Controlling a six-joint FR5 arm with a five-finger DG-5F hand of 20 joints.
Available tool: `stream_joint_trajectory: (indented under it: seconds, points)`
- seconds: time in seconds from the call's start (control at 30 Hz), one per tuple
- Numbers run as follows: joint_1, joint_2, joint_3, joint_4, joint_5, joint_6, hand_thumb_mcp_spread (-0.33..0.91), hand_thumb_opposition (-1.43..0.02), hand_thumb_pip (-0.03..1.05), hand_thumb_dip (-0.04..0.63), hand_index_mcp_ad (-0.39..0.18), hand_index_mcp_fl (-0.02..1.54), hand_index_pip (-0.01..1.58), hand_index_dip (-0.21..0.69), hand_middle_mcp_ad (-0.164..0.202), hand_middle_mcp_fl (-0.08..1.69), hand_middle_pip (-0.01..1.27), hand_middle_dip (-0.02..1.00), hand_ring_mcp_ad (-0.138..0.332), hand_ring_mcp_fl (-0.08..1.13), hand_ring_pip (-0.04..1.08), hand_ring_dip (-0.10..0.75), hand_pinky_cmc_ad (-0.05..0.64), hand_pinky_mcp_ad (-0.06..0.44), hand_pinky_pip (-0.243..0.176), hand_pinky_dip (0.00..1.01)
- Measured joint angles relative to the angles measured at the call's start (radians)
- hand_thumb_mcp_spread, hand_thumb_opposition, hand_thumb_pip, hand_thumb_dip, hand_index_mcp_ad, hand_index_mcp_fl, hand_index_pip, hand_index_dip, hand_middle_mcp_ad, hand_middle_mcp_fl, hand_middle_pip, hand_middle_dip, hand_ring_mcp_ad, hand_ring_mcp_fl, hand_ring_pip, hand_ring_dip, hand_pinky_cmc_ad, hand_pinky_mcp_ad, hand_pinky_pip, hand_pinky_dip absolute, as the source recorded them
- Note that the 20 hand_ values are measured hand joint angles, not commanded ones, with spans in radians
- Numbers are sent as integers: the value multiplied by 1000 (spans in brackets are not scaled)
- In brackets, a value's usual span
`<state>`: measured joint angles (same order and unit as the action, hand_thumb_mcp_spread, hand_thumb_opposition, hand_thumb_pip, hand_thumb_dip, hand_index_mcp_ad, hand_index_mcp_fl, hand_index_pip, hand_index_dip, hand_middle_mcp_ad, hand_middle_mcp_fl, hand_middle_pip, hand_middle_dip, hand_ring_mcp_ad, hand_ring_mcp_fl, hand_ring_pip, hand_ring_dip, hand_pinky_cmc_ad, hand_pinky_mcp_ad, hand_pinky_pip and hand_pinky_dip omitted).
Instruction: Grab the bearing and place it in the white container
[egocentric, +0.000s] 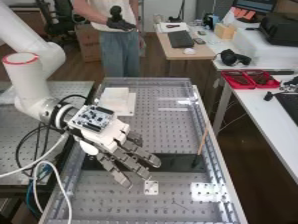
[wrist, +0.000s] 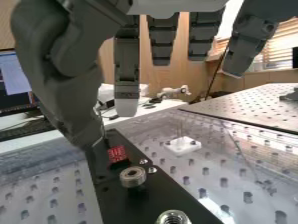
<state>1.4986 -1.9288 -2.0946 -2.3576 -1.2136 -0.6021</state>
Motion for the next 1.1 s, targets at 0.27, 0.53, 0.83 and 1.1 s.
stream_joint_trajectory:
  seconds: [0.27,0.53,0.83,1.1]
  points:
    - [-6,-32,-7,46,0,-5,358,-860,632,241,-70,17,1536,248,72,0,134,155,171,-2,87,56,398,321,-94,253]
    - [-7,-47,-18,96,-13,-46,358,-860,637,241,-70,17,1538,248,72,0,134,155,171,-2,87,56,398,325,-94,253]
    - [-6,-72,-20,121,1,-39,358,-862,642,241,-70,21,1541,246,72,3,138,155,171,-2,89,56,398,321,-94,269]
    - [-12,-80,-14,112,-4,-30,358,-862,644,243,-70,16,1553,230,72,0,134,155,171,-2,87,56,398,321,-94,283]
